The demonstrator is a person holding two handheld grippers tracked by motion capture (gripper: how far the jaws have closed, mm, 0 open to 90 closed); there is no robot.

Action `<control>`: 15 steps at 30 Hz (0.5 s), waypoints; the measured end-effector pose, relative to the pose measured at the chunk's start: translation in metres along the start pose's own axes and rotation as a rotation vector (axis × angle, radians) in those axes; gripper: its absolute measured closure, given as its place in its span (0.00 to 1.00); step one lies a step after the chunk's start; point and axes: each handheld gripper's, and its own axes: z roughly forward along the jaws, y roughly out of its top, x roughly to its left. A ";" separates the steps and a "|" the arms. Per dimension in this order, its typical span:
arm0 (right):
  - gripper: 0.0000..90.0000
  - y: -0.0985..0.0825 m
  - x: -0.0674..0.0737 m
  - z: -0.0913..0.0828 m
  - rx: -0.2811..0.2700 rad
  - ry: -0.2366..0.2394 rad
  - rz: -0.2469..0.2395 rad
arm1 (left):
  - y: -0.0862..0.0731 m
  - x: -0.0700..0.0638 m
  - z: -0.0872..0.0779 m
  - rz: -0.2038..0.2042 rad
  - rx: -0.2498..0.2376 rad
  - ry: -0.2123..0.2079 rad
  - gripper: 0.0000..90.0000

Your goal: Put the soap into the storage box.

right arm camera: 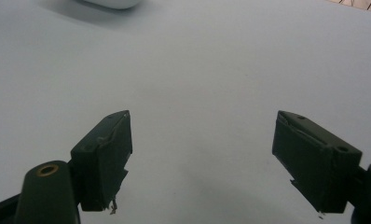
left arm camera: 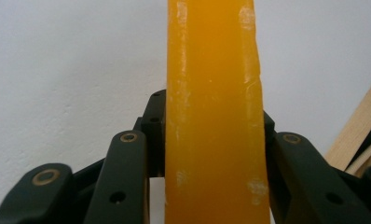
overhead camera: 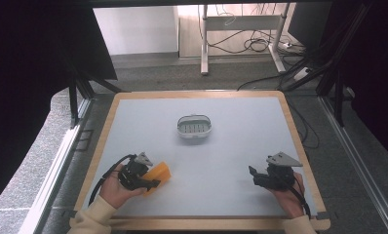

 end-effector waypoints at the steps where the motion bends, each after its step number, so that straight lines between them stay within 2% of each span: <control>1: 0.22 0.000 0.000 0.000 0.000 -0.001 -0.002 | 0.000 0.001 0.000 0.000 -0.001 0.001 0.69; 15: 0.23 0.000 0.000 -0.001 -0.002 0.005 -0.001 | 0.008 0.006 -0.004 0.003 -0.012 -0.001 0.69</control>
